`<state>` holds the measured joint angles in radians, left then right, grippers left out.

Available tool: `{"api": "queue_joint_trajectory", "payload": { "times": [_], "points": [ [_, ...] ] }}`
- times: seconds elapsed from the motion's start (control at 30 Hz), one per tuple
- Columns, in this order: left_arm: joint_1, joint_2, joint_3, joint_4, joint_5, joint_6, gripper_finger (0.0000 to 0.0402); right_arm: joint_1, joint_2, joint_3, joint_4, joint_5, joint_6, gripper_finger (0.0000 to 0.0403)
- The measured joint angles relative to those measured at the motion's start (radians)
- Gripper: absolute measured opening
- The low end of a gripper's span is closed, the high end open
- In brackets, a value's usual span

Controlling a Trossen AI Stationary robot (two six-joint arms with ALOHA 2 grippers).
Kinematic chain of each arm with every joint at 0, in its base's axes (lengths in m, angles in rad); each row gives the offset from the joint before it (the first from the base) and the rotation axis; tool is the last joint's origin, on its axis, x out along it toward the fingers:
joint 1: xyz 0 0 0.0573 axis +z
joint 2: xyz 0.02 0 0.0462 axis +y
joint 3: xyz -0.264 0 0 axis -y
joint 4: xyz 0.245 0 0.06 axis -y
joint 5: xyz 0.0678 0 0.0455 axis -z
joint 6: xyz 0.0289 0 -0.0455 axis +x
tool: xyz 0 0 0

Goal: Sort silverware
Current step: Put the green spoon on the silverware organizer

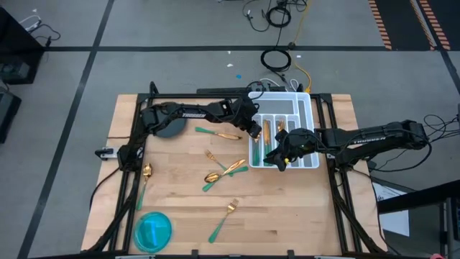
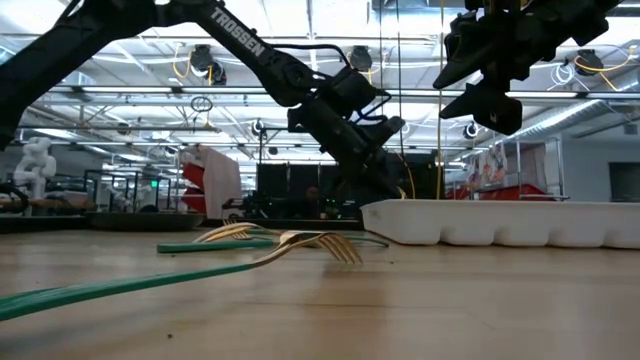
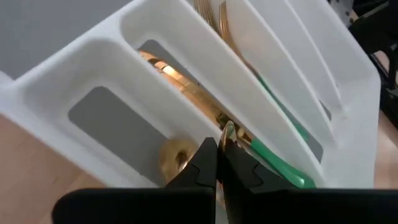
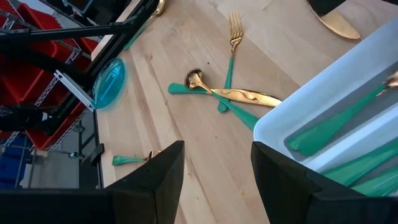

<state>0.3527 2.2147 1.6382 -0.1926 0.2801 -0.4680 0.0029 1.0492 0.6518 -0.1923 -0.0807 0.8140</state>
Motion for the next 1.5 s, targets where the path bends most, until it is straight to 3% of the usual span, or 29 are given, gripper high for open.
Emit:
{"api": "queue_joint_trajectory", "payload": {
  "times": [1.33,1.5],
  "points": [
    [-0.020,0.021,0.000,-0.026,-0.037,-0.048,0.0022,0.000,0.000,0.000,0.001,0.000,-0.014,0.0178],
    [-0.018,0.021,0.000,-0.030,0.006,-0.040,0.0035,0.000,0.000,0.000,0.001,0.000,-0.015,0.0178]
  ]
}}
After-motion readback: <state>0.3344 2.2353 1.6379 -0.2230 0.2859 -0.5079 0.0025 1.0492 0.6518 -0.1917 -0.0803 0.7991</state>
